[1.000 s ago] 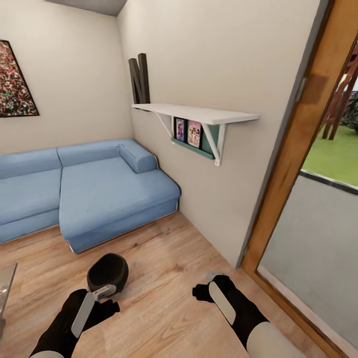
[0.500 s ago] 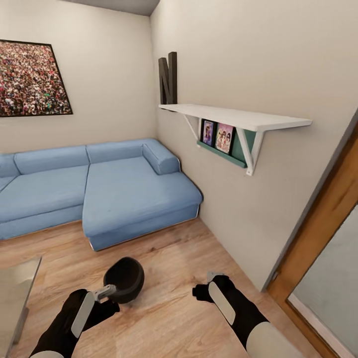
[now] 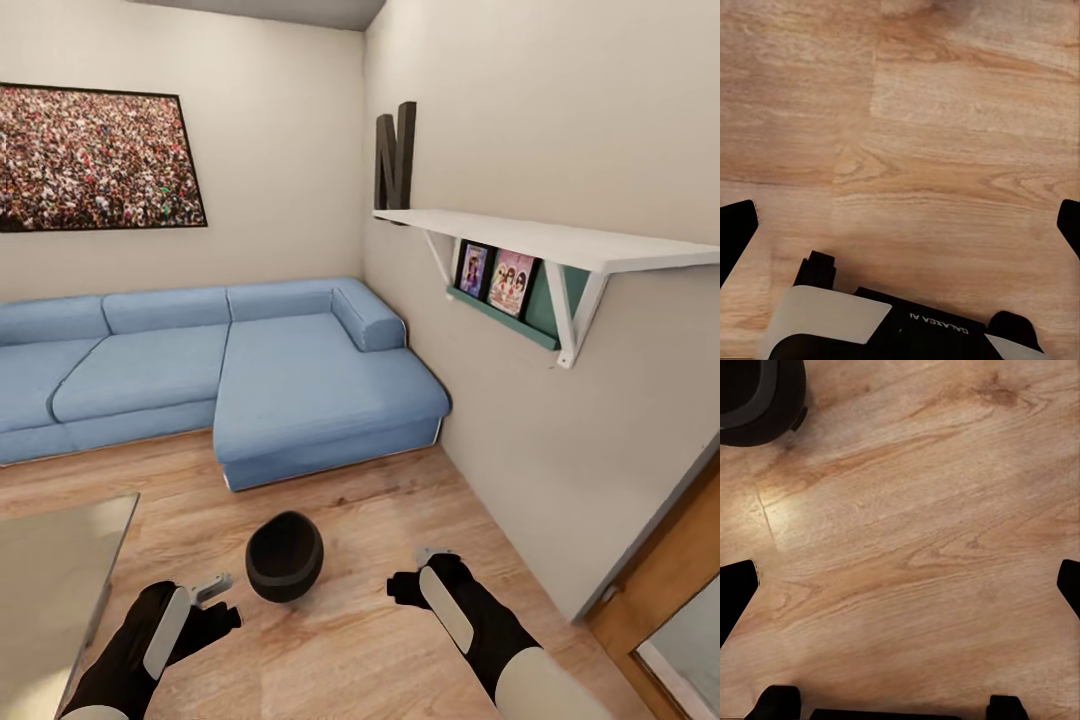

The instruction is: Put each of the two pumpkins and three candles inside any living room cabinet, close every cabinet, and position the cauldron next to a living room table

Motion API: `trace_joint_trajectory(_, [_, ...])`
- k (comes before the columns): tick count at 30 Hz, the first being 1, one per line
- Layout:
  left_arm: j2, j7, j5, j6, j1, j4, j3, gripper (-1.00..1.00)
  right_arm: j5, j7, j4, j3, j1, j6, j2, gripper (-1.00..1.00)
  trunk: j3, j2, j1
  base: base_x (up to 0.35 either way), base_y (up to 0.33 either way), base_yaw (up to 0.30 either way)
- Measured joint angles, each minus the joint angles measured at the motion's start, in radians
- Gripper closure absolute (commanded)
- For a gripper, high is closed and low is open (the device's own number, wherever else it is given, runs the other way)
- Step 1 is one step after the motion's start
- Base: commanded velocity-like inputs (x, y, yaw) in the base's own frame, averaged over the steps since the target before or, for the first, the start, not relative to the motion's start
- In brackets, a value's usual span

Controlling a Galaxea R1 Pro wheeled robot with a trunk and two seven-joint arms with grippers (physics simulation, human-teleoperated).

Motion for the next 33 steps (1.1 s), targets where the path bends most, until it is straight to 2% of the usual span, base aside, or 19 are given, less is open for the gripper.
trace_joint_trajectory(10, [0.0, 0.0, 0.001, 0.0, 0.0, 0.0, 0.003, -1.0, -0.001, 0.004, 0.0, -0.001, 0.0, -0.001, 0.0, -1.0, -0.005, 0.0, 0.0, 0.028, 0.0, 0.259])
trace_joint_trajectory(21, [0.0, 0.0, 0.001, 0.0, 0.0, 0.0, 0.003, -1.0, 0.004, 0.011, 0.0, 0.002, 0.0, -0.011, -0.002, -1.0, -0.006, 0.0, 0.0, 0.274, 0.0, 0.018])
trace_joint_trajectory(33, [0.0, 0.0, 0.001, 0.0, 0.0, 0.0, 0.003, -1.0, 0.002, 0.008, 0.0, 0.001, 0.0, -0.008, 0.0, -1.0, -0.006, 0.0, 0.0, 0.17, 0.0, 0.001])
